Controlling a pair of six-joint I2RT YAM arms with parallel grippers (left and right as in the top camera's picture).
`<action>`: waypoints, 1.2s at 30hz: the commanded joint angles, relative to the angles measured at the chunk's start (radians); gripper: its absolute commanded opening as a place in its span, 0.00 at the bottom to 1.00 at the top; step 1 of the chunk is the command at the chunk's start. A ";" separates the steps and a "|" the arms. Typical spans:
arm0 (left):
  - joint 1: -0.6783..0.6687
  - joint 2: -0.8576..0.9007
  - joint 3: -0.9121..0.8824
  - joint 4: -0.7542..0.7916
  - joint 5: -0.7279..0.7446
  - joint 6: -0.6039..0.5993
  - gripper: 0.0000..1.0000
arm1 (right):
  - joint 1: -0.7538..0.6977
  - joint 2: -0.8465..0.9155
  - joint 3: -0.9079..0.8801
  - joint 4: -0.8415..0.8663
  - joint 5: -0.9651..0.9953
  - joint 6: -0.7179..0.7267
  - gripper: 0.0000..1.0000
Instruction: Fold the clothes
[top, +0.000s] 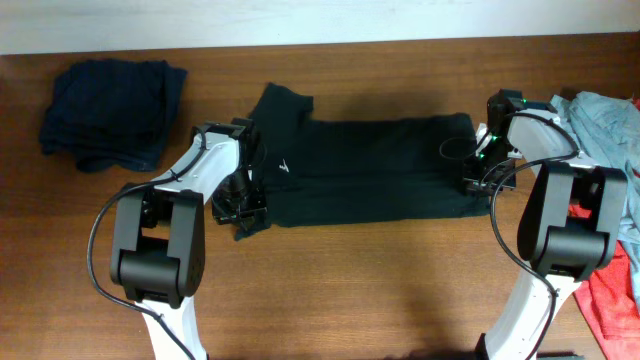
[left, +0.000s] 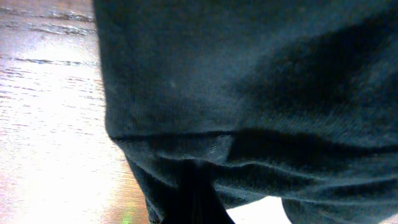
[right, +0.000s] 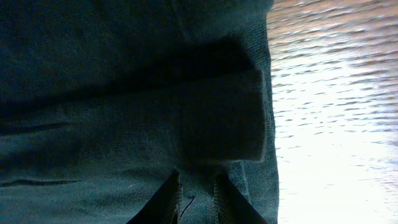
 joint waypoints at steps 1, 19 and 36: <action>0.003 0.003 -0.021 0.011 -0.028 -0.017 0.01 | 0.002 -0.008 0.002 0.008 0.101 0.002 0.24; 0.003 0.002 0.106 -0.121 -0.227 -0.021 0.01 | 0.001 -0.008 0.002 0.008 0.166 0.002 0.24; -0.105 0.011 0.421 -0.009 0.267 0.616 0.01 | 0.001 -0.008 0.002 0.016 0.165 0.002 0.24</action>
